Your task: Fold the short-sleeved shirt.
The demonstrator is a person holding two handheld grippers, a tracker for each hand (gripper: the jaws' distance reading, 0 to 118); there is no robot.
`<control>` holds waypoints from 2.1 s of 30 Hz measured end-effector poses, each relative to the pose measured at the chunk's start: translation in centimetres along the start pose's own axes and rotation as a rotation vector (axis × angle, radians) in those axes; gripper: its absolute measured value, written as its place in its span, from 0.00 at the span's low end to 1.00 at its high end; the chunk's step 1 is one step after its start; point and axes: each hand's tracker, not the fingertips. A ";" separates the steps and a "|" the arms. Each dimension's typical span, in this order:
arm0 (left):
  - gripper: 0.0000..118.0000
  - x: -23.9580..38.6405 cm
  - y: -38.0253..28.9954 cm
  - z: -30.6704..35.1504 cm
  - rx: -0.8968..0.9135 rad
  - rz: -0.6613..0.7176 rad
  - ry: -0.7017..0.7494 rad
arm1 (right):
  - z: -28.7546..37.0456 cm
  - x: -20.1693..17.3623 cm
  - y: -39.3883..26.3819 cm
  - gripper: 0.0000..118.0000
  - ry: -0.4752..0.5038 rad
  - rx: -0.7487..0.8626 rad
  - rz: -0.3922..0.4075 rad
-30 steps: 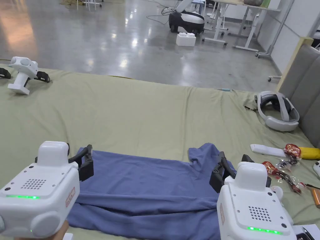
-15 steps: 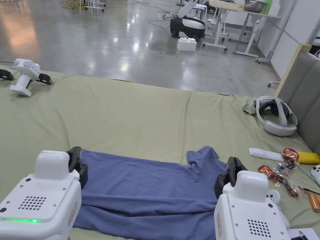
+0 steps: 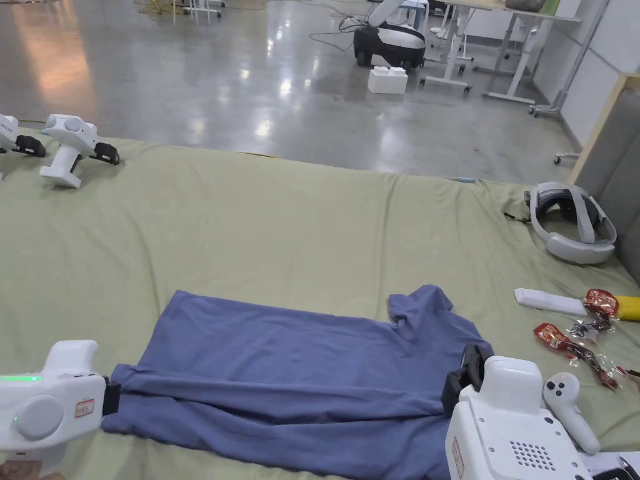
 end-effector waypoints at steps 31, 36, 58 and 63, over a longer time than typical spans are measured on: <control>0.06 1.5 -1.1 -2.8 -0.138 -0.080 0.021 | -1.8 6.2 -4.4 0.10 -0.057 -0.280 0.005; 0.06 0.5 -1.2 -0.5 -0.090 -0.047 -0.002 | -4.3 10.2 -5.5 0.56 -0.025 -0.498 0.014; 0.06 1.9 -1.7 3.8 -0.019 -0.031 -0.020 | -7.5 9.9 -8.0 0.08 0.062 -0.716 0.038; 0.06 1.5 -1.0 6.1 0.007 -0.020 -0.050 | -4.7 10.6 -4.5 0.08 0.091 -0.612 0.050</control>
